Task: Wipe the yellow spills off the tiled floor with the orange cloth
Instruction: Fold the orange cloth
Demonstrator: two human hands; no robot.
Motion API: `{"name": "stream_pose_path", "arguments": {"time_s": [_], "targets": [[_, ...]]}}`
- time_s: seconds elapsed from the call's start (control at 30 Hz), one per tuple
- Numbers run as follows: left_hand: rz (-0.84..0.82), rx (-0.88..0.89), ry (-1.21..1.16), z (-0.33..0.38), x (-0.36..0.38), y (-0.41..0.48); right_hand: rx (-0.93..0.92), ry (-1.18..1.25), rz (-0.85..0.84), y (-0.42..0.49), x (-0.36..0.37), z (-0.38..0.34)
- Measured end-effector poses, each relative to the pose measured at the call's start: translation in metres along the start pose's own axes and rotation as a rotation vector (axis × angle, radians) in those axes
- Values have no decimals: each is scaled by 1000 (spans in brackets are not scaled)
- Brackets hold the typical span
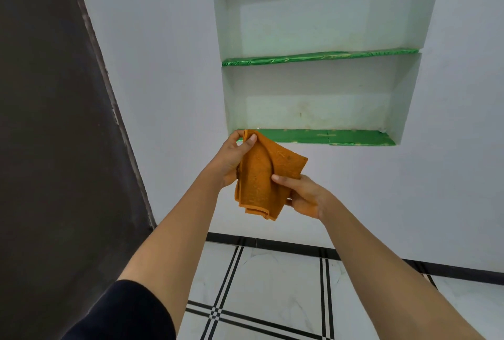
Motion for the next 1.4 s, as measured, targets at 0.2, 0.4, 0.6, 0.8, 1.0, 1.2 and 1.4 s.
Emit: {"name": "stream_pose_path", "arguments": {"time_s": [0.2,0.4,0.6,0.8,1.0,1.2,1.4], "targets": [[63,107,220,16,-3,7,-13,-11,88,1,-6,-11],[-13,-307,148,-20,-19,2,48,14,123,1,-2,-9],[-160,-269,-47,-49,-19,-4,89,16,158,4,-10,-18],[-167,-122,111,-31,-31,3,62,-78,18,4,-13,-44],[-144,31,640,-5,-29,14,-53,-315,229,11,-27,-72],[-92,-10,526,-15,-27,23,-90,-744,154,15,-24,-77],[-98,-92,238,-30,-2,21,19,-982,85,17,-31,-55]]}}
Point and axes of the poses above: each hand's wrist, its own y-axis towards the middle knuckle, its own x-axis out of the palm, z = x × y, the point moved 5 cm from there along y, towards the middle knuckle
